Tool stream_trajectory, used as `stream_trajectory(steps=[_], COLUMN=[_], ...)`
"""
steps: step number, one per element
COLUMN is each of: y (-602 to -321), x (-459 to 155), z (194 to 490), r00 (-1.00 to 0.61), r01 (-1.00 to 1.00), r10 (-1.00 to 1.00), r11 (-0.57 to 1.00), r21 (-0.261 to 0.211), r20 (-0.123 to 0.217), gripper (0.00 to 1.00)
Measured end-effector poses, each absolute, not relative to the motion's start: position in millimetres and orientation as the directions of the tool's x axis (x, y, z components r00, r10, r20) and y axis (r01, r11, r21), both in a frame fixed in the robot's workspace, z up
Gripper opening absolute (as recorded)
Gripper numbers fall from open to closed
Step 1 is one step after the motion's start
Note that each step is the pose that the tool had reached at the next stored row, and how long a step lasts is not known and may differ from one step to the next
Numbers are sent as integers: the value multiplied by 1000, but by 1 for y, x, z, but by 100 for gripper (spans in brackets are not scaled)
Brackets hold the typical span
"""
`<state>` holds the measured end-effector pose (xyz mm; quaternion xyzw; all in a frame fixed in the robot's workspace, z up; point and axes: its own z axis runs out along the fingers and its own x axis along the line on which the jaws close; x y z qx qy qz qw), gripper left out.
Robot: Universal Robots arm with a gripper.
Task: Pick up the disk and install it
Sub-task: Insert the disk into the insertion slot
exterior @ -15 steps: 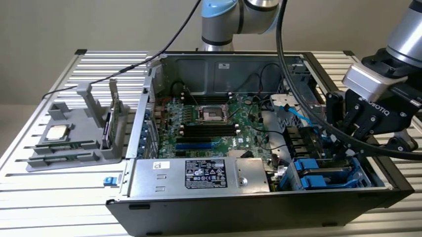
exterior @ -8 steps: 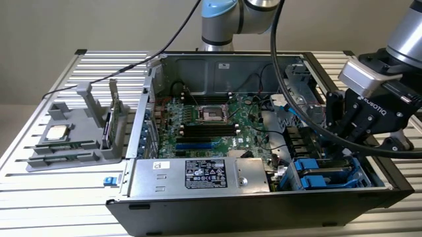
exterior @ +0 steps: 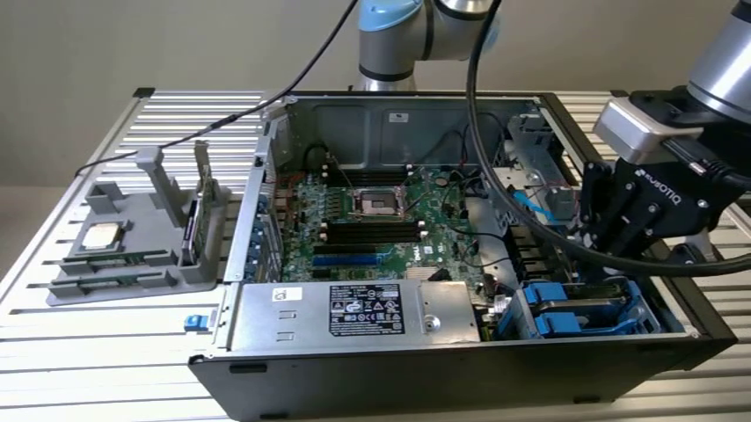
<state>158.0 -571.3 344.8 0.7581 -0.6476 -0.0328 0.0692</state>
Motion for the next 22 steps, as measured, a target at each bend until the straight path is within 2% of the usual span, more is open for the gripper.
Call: stream_trajectory(steps=[4,14,22], y=[-571,-570,-570], x=[158,160,163], z=[344,342,342], r00=[109,57,50], r01=[-981,-970,-967], r10=[-993,-998,-998], r11=[-101,-48,-42], r21=[163,240,250], r20=[38,32,23], gripper=[18,18,18])
